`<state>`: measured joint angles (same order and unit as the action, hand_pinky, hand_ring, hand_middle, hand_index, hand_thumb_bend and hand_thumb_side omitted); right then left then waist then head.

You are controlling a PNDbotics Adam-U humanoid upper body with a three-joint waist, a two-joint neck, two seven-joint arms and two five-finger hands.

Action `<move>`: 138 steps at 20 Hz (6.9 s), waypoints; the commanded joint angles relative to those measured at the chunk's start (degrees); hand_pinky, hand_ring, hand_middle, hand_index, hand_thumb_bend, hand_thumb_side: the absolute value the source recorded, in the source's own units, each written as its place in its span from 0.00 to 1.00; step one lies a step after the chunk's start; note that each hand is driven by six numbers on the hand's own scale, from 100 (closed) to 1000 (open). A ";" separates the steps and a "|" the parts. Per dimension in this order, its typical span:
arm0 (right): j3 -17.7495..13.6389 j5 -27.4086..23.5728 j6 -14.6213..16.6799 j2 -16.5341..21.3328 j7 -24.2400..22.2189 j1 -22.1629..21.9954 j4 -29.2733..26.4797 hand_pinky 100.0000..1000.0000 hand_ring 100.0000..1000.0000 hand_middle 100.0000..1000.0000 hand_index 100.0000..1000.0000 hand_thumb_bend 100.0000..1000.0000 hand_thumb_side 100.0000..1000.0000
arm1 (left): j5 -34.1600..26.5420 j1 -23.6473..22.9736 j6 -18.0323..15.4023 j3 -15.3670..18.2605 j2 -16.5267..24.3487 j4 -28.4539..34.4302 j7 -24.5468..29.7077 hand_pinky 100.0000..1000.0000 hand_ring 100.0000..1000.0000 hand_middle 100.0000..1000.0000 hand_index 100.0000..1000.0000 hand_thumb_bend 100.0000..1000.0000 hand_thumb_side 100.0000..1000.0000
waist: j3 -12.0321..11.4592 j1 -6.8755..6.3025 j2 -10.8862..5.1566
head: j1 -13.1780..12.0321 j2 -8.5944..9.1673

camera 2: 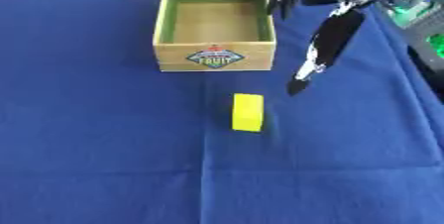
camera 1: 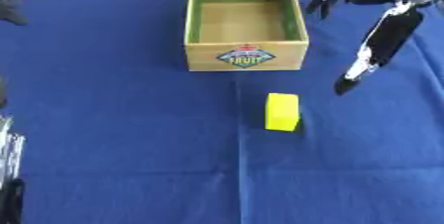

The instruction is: Pick up objects on the table and place them in the box.

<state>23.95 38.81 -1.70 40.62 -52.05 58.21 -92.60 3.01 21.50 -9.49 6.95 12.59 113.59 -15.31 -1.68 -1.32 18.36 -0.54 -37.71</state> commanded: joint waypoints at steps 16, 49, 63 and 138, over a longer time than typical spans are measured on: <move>0.13 7.29 -0.37 -6.54 2.39 -3.00 0.59 0.76 0.84 0.55 0.83 0.87 0.46 | -0.12 0.15 -0.04 -0.04 0.83 1.01 0.13 0.36 0.46 0.51 0.72 0.05 1.00 | 1.47 0.11 -1.17 | -0.59 -0.07; -0.63 18.56 1.46 -15.56 9.01 -8.85 12.42 0.73 0.84 0.57 0.85 0.82 0.45 | -0.28 0.42 0.05 -0.25 0.15 1.01 0.62 0.36 0.46 0.51 0.71 0.04 1.00 | 0.98 -0.16 -0.03 | 0.01 0.76; -0.20 16.91 0.71 -15.97 12.25 -9.31 9.80 0.70 0.81 0.49 0.77 0.74 0.48 | -0.15 0.58 0.16 -0.36 0.25 1.01 1.08 0.36 0.46 0.51 0.71 0.03 1.00 | 1.22 -0.16 0.07 | -0.24 0.49; -4.46 0.01 -5.05 -10.61 19.27 -9.27 -5.90 0.54 0.58 0.18 0.36 0.33 0.50 | -0.02 0.80 1.03 -0.67 -0.12 1.01 1.99 0.36 0.46 0.51 0.70 0.00 1.00 | 0.58 0.20 0.23 | -0.09 1.65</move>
<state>20.69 39.99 -6.39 28.31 -33.16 47.59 -96.11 2.85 21.71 -8.54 6.26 11.55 113.59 -13.22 -1.12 -1.11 19.99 -0.48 -36.66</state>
